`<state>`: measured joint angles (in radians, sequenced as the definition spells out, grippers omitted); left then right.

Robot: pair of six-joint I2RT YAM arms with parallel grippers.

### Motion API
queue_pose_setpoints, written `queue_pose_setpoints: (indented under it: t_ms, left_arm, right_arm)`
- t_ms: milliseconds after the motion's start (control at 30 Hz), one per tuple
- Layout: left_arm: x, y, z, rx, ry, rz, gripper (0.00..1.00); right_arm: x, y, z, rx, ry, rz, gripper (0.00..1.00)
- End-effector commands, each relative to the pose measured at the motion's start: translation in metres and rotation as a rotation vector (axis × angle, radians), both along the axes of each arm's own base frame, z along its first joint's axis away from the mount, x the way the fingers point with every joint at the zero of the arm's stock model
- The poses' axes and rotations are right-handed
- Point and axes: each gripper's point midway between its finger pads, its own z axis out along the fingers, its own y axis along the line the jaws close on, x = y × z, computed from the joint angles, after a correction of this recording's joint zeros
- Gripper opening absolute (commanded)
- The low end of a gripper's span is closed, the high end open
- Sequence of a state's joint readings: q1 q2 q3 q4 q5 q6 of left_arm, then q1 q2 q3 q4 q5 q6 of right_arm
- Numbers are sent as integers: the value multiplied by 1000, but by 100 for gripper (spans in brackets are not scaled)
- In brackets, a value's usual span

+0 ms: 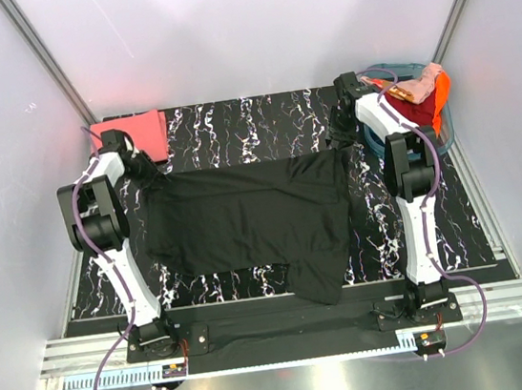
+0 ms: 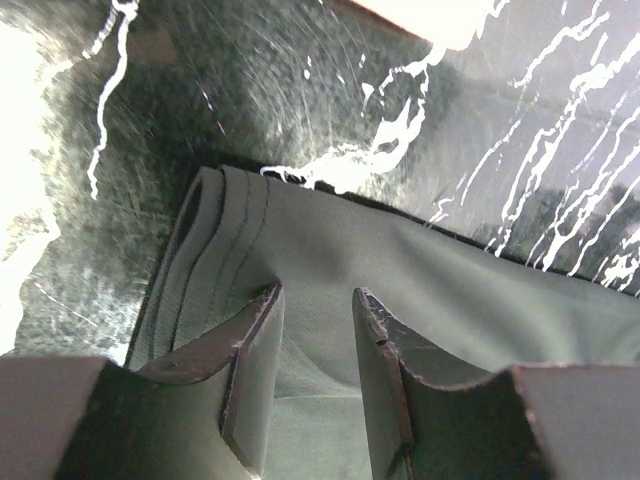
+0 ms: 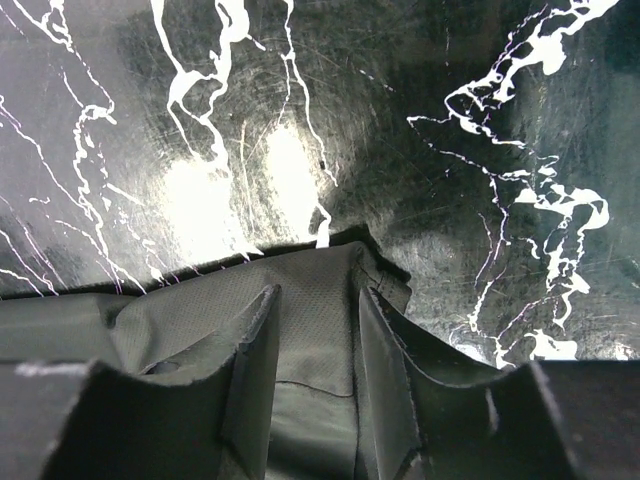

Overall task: Fold and stack the t-shirts
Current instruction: Fold the tshirt

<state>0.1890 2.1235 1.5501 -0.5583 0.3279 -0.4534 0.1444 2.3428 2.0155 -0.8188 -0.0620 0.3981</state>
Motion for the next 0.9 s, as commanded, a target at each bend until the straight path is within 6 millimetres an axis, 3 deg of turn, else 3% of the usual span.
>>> queue_pose_setpoints:
  t_ms: [0, 233, 400, 500, 567, 633, 700, 867]
  left_arm:
    - [3, 9, 0, 27, 35, 28, 40]
    - [-4, 13, -6, 43, 88, 47, 40]
    - [-11, 17, -12, 72, 127, 38, 40]
    - [-13, 19, -15, 88, 138, 32, 40]
    - [-13, 19, -15, 87, 135, 22, 42]
    - [-11, 19, -10, 88, 111, 14, 43]
    - [-9, 18, -5, 89, 87, 10, 47]
    - [5, 12, 38, 66, -35, -2, 57]
  right_arm:
    - [10, -5, 1, -4, -19, -25, 43]
    - [20, -8, -4, 17, -40, -36, 29]
    - [27, -28, -4, -26, -49, -90, 0]
    - [29, -39, -1, -60, -58, -113, 0]
    - [31, -36, 0, -45, -67, -98, 0]
    - [33, -29, -3, -10, -57, -66, 10]
    - [30, -24, -5, 10, -36, -49, 34]
    - [26, -22, 27, 22, -59, -27, 49]
